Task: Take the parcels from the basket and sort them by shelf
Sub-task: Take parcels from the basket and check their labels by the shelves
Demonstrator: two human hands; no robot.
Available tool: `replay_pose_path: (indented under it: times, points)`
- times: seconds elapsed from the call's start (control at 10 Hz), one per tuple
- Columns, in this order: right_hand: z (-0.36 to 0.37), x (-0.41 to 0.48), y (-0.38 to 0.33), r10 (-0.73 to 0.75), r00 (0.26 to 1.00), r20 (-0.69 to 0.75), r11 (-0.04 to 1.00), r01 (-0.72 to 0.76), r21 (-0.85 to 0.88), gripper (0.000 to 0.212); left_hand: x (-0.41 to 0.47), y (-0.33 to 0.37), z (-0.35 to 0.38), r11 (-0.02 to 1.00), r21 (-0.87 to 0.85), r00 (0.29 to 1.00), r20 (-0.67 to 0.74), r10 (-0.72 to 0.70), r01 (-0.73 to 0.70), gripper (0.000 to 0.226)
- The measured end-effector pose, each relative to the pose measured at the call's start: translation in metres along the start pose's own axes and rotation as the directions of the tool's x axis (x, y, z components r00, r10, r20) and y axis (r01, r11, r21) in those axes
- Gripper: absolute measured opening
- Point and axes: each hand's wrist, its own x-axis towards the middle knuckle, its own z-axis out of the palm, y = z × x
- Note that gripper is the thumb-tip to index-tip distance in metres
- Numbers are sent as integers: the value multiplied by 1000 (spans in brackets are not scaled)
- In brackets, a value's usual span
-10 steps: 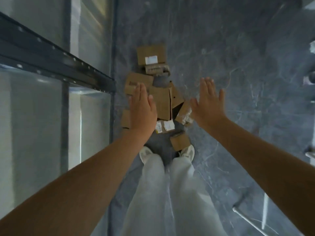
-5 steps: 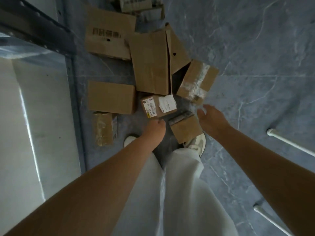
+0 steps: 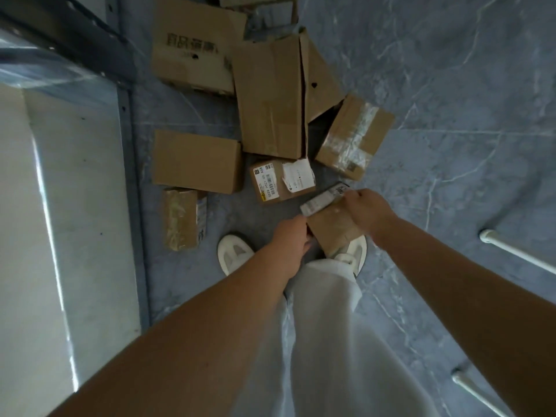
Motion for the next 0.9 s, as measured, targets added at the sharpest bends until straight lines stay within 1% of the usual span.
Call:
replay_pose_path:
  times: [0.1, 0.2, 0.3, 0.4, 0.5, 0.6, 0.7, 0.8, 0.9]
  points:
    - [-44, -43, -31, -33, 999, 3, 997, 33, 68, 47, -63, 30, -9, 995, -91, 996, 72, 51, -44, 35]
    - [-96, -94, -79, -91, 995, -44, 977, 98, 190, 45, -129, 83, -17, 972, -148, 977, 89, 196, -182, 33]
    - [-162, -158, -149, -171, 976, -137, 933, 205, 295, 45, -219, 154, -22, 919, -147, 924, 60, 378, -367, 28]
    - [-245, -241, -230, -262, 936, -235, 876, 333, 349, 45, -338, 231, -31, 836, -173, 831, 120, 543, -521, 22]
    - [-336, -357, -319, -383, 863, -330, 781, 493, 383, 42, -492, 305, -51, 682, -199, 671, 131, 730, -704, 23]
    - [-418, -485, -394, -536, 709, -459, 629, 698, 342, 42, -653, 354, -73, 431, -173, 419, 103, 902, -886, 23]
    - [-475, -612, -438, -626, 538, -564, 439, 841, 316, 41, -795, 360, -100, 129, -128, 130, 0, 991, -983, 15]
    - [-504, -710, -458, -700, 354, -620, 233, 934, 271, 36, -895, 341, -120, -115, -64, -110, -70, 991, -991, 22]
    - [-520, -772, -471, -740, 207, -640, 77, 971, 226, 30, -955, 325, -137, -272, -97, -259, -131, 957, -957, 41]
